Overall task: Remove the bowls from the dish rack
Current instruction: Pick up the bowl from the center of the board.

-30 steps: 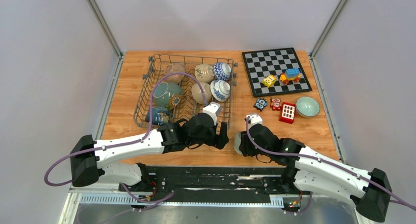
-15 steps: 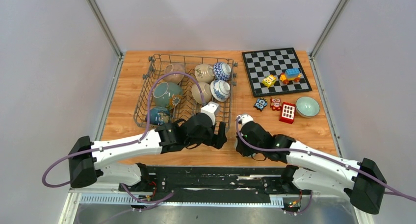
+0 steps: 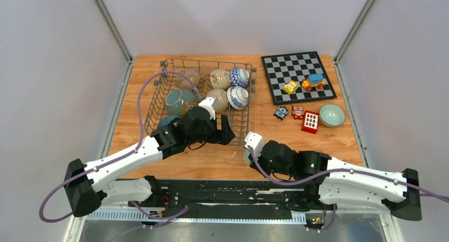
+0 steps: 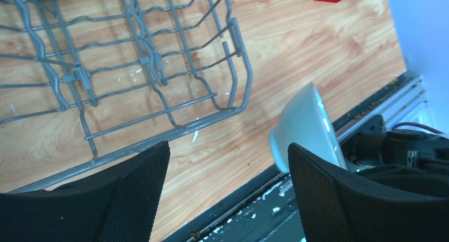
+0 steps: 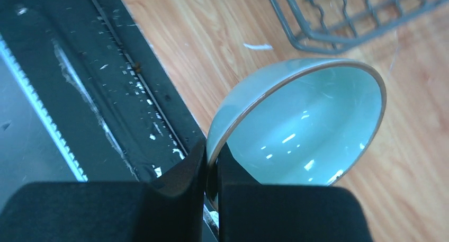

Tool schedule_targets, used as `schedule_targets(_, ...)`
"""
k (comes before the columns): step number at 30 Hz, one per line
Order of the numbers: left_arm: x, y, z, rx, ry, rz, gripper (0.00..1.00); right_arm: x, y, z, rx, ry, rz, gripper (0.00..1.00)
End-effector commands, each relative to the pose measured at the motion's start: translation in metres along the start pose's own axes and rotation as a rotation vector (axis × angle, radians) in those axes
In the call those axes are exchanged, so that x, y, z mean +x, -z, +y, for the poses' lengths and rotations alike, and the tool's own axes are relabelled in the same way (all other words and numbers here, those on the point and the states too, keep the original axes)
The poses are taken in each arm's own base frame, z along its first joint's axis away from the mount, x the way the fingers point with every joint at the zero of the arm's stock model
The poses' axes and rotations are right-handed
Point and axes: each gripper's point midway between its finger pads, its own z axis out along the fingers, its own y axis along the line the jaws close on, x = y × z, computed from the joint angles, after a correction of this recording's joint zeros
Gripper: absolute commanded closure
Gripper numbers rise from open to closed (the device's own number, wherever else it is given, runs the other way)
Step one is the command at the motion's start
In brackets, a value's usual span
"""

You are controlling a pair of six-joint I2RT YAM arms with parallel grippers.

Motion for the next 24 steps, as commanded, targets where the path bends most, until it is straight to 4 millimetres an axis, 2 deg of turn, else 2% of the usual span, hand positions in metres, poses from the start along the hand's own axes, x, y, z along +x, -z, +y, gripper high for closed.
schedule_targets(1,-0.035,0.024,-0.033,0.125,-0.032,-0.042,0.15,-0.043,0.023,0.02,-0.036,0.263,-0.104,0.97)
schedule_targets(5,-0.05,0.039,-0.057,0.211,-0.136,-0.018,0.14,-0.051,0.031,0.035,-0.041,0.468,-0.074,0.97)
schedule_targets(10,-0.032,0.04,-0.069,0.278,-0.226,0.132,0.15,-0.057,0.036,0.037,-0.051,0.596,-0.022,0.97)
schedule_targets(14,-0.011,0.036,-0.06,0.244,-0.283,0.241,0.2,-0.061,0.036,0.037,-0.05,0.667,0.012,0.97)
schedule_targets(19,0.003,0.037,-0.046,0.18,-0.365,0.311,0.26,-0.065,0.037,0.038,-0.055,0.71,0.03,0.97)
schedule_targets(24,0.014,0.034,-0.044,0.161,-0.411,0.377,0.39,-0.069,0.037,0.037,-0.048,0.729,0.032,0.97)
